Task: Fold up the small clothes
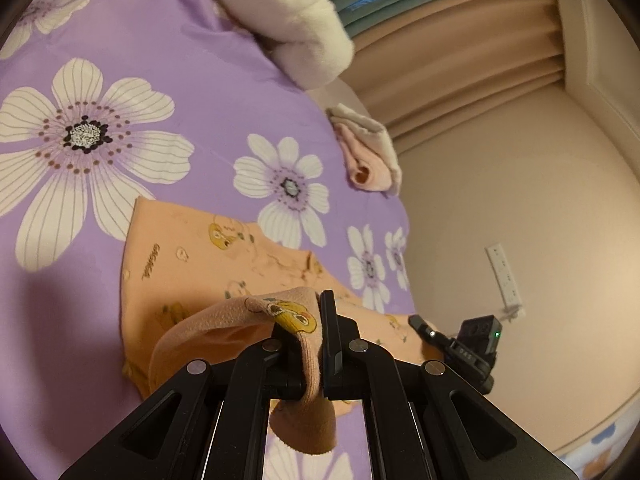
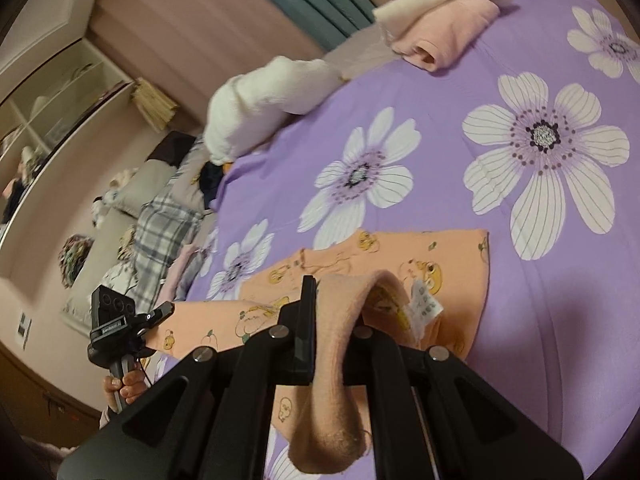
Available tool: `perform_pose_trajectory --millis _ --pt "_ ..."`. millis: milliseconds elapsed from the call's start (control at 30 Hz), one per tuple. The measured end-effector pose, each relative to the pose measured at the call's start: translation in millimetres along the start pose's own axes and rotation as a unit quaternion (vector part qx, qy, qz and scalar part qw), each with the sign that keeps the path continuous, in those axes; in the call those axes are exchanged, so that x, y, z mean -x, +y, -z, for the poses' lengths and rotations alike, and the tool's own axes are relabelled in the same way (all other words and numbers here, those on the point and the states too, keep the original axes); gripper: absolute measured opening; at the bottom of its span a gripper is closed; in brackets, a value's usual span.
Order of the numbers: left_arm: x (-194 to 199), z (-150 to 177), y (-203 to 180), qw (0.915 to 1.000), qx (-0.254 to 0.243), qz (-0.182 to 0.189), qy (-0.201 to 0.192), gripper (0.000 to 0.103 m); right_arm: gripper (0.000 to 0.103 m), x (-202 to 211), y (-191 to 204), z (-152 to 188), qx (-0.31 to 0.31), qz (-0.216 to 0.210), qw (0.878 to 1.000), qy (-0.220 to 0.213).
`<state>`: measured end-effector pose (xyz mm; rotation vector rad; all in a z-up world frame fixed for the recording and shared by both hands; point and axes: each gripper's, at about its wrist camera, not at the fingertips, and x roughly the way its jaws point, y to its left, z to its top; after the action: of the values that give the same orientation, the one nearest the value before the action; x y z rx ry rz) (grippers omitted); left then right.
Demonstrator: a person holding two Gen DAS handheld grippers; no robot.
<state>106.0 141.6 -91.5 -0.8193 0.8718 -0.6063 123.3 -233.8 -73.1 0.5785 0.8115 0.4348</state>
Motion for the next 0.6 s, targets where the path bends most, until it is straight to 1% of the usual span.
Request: perform_pose_trajectory --millis 133,233,367,467,500,533,600 --pt "-23 -13 21 0.9991 0.036 -0.009 0.018 0.000 0.006 -27 -19 -11 -0.030 0.026 0.999 0.036" --pt "-41 -22 36 0.9968 0.066 -0.022 0.040 0.000 0.008 -42 -32 -14 -0.055 0.033 0.996 0.059" --pt "-59 -30 46 0.9939 0.089 -0.033 0.056 0.000 0.008 -56 -48 -18 -0.090 0.036 0.991 0.090" --pt "-67 -38 55 0.9909 0.115 -0.035 0.060 0.000 0.008 -63 -59 -21 -0.124 0.029 0.986 0.105" --pt "-70 -41 60 0.9890 0.131 -0.036 0.059 0.000 0.008 -66 -64 -23 -0.139 0.025 0.984 0.110" --pt "-72 -43 65 0.9866 0.148 -0.038 0.057 0.000 0.008 -68 -68 -24 -0.154 0.021 0.981 0.113" --pt "-76 -47 78 0.9799 0.189 -0.040 0.049 0.000 0.009 -73 -83 -27 -0.209 0.001 0.971 0.114"
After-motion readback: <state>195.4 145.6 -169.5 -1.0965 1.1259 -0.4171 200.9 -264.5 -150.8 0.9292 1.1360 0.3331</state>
